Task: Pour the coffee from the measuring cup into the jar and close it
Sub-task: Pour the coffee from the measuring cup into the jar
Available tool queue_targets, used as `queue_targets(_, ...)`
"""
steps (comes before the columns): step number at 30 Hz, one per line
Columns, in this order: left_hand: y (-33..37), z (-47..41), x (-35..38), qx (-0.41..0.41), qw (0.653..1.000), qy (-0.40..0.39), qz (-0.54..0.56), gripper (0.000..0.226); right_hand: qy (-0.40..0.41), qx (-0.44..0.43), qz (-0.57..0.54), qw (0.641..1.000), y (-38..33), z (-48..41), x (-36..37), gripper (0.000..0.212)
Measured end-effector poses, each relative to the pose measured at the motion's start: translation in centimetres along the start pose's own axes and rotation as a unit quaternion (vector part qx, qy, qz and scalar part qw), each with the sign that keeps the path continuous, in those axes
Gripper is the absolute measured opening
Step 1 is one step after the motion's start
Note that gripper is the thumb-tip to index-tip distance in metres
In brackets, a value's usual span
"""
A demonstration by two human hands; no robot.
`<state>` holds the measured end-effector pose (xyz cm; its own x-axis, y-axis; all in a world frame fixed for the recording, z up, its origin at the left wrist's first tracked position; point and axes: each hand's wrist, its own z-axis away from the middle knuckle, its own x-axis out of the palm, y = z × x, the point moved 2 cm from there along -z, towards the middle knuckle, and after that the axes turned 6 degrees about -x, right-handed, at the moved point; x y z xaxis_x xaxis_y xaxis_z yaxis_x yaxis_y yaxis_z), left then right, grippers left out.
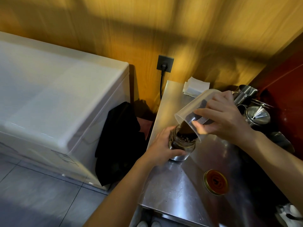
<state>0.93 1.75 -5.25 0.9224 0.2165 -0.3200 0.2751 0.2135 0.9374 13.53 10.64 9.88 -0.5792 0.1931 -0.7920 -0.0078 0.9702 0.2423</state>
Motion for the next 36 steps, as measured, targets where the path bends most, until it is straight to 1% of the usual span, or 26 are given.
queue_targets(6,-0.03,-0.02,0.05,0.001,1.0,0.003,0.002,0.08,0.001,-0.013,0.0,1.0,-0.09,0.01,-0.09,0.024)
queue_targets(13,0.0,-0.07,0.02,0.008,1.0,0.005,-0.006,0.079,-0.01,0.001,0.006,1.0,-0.05,0.01,-0.33,0.025)
queue_targets(17,0.04,-0.05,-0.06,0.01,1.0,0.005,-0.006,0.078,-0.021,-0.001,-0.025,0.999,-0.03,-0.14,-0.53,0.028)
queue_targets(36,0.24,0.16,0.1,0.005,1.0,0.012,-0.019,0.078,-0.008,-0.033,0.004,0.999,0.26,0.15,-0.35,0.025)
